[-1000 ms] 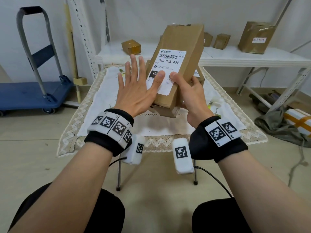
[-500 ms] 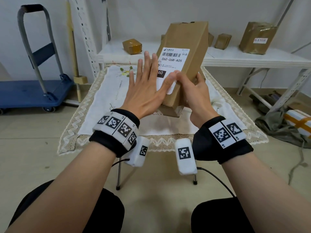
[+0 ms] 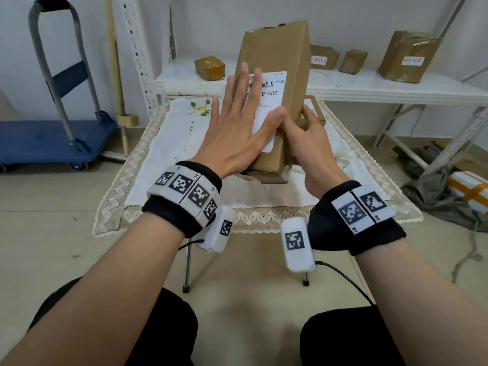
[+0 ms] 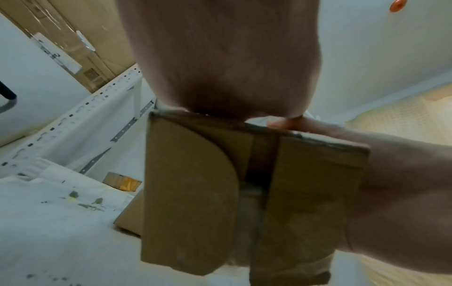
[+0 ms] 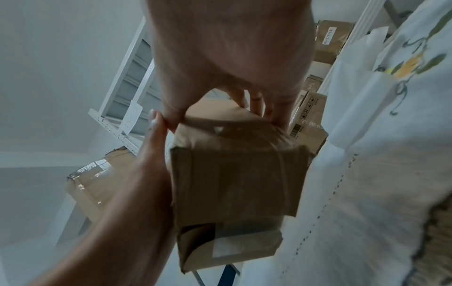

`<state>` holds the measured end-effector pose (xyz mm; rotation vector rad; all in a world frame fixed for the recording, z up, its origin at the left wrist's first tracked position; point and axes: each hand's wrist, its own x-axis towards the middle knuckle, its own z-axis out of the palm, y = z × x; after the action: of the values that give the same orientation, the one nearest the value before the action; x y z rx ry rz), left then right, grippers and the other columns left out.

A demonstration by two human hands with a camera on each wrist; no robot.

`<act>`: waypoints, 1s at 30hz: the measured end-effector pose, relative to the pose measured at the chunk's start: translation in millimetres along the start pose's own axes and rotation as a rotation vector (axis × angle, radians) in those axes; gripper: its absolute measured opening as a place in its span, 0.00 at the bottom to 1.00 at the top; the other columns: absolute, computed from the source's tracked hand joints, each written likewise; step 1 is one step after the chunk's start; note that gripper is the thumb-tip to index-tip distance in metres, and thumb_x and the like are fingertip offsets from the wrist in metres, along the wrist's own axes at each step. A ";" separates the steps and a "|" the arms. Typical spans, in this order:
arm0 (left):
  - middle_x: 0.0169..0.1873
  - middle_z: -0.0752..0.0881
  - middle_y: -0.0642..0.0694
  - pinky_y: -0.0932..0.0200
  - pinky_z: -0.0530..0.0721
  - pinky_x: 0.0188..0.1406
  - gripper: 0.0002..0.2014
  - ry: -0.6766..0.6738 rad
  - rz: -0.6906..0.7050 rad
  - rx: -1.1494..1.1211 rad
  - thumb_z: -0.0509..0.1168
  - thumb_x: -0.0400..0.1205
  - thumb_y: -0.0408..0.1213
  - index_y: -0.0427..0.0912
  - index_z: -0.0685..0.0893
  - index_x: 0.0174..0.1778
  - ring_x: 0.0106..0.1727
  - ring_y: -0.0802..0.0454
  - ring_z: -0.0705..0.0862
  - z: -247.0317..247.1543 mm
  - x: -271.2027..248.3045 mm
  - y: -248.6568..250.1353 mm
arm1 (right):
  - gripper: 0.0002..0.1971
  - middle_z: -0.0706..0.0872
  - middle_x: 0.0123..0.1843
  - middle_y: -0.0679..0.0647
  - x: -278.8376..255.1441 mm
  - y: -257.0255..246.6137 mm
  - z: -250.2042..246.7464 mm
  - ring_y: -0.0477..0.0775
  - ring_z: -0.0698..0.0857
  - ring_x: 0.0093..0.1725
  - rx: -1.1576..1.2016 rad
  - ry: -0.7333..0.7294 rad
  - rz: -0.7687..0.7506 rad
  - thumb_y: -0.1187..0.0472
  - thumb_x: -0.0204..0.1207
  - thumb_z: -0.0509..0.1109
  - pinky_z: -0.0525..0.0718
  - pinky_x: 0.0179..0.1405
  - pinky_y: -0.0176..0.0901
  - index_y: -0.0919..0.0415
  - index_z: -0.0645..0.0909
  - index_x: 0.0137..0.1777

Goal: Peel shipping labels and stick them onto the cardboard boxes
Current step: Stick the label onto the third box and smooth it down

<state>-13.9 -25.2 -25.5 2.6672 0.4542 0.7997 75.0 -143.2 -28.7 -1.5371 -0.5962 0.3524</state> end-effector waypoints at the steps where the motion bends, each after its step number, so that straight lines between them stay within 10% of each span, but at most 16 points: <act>1: 0.89 0.32 0.50 0.39 0.33 0.86 0.37 0.004 -0.013 -0.011 0.41 0.89 0.64 0.52 0.35 0.89 0.89 0.50 0.32 -0.5 1.7 -3.1 | 0.46 0.87 0.70 0.44 0.4 -0.4 0.0 0.46 0.88 0.66 0.001 -0.009 -0.007 0.31 0.64 0.78 0.88 0.68 0.54 0.46 0.72 0.82; 30: 0.89 0.31 0.45 0.33 0.33 0.85 0.38 0.134 -0.077 -0.024 0.37 0.88 0.64 0.48 0.34 0.89 0.89 0.45 0.33 -13.9 9.7 -20.5 | 0.59 0.80 0.78 0.46 5.5 10.4 12.1 0.52 0.80 0.76 -0.193 -0.019 -0.104 0.25 0.56 0.77 0.80 0.75 0.57 0.47 0.64 0.87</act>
<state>-18.4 -0.2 -17.9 2.5676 0.5734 0.9573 74.3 -129.9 -39.1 -1.6808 -0.7391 0.2360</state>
